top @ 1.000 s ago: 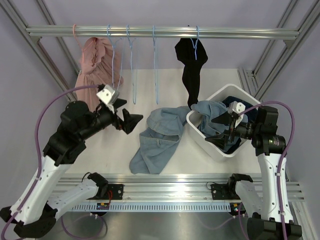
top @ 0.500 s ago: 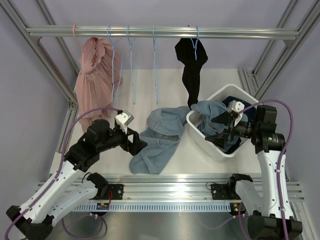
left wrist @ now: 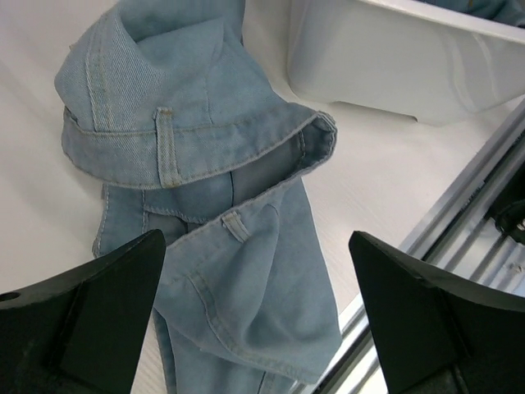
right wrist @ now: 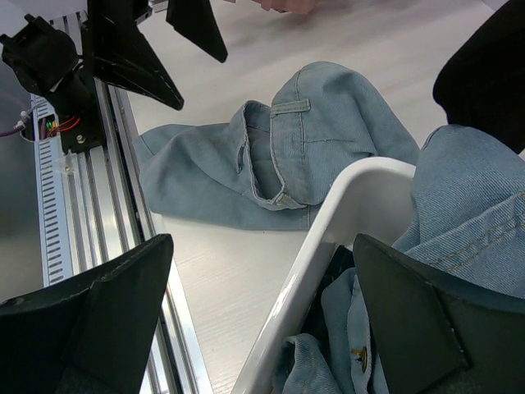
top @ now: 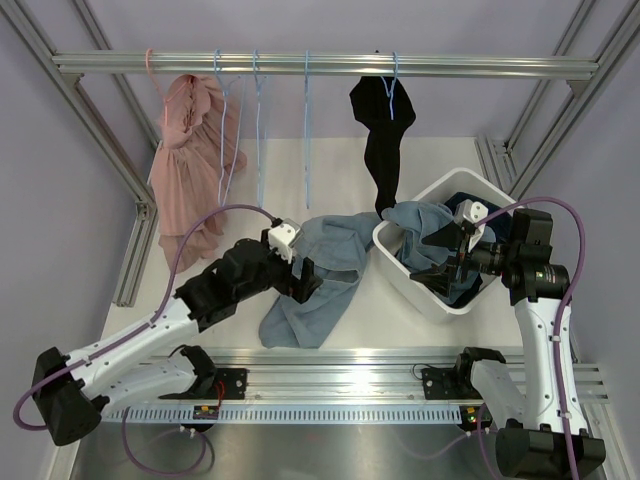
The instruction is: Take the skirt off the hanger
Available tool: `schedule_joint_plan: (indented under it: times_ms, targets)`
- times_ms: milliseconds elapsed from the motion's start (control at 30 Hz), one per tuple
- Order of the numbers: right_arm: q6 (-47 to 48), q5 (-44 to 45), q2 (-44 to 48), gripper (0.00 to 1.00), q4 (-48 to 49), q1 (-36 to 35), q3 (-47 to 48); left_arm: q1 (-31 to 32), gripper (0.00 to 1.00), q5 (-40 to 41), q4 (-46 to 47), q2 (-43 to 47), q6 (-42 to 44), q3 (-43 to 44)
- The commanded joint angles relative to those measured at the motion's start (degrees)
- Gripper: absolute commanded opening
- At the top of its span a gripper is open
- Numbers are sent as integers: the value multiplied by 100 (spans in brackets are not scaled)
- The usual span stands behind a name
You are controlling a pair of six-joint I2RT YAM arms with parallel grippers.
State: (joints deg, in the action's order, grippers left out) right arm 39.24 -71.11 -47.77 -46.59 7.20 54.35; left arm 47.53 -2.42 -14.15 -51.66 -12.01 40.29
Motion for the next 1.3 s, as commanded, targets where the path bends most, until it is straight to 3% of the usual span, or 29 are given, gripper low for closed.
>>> schedule_joint_plan:
  times_ms: [0,200,367,533,667,767,867,900,967,1067,1167,1200,1267]
  targets:
    - [119,-87,-4,100,-43,27,155,81,99,540,1010,-169,6,-74]
    - [136,-61,-13,100,-61,27,155,90,99,610,1537,-1081,-20,110]
    - [180,-52,-13,99,-96,27,164,90,99,1383,1836,-1952,-538,374]
    - [206,-70,-22,100,-122,18,173,81,97,1867,2706,-2690,-996,216]
    - [250,-78,-5,99,-166,27,181,55,69,1850,3137,-3243,-1338,198]
    - [285,-87,-5,99,-210,27,199,46,57,1718,3454,-3595,-1479,146]
    - [321,-105,4,100,-245,27,208,11,32,1543,3665,-3746,-1497,93]
    - [329,-113,13,99,-263,27,208,11,14,1490,3726,-3764,-1497,23]
    - [347,-131,4,100,-280,27,208,11,4,1341,3946,-3668,-1419,-91]
    - [644,-306,-4,99,-525,27,252,37,0,885,4175,-3194,-1173,-320]
    - [2249,-824,-206,99,-1885,18,479,387,0,585,3676,-2430,-586,-189]
    - [3255,-1017,-381,99,-2724,1,533,493,0,532,3248,-2236,-435,-23]
    - [3851,-1063,-575,99,-3284,-113,708,756,0,488,2823,-1665,-145,127]
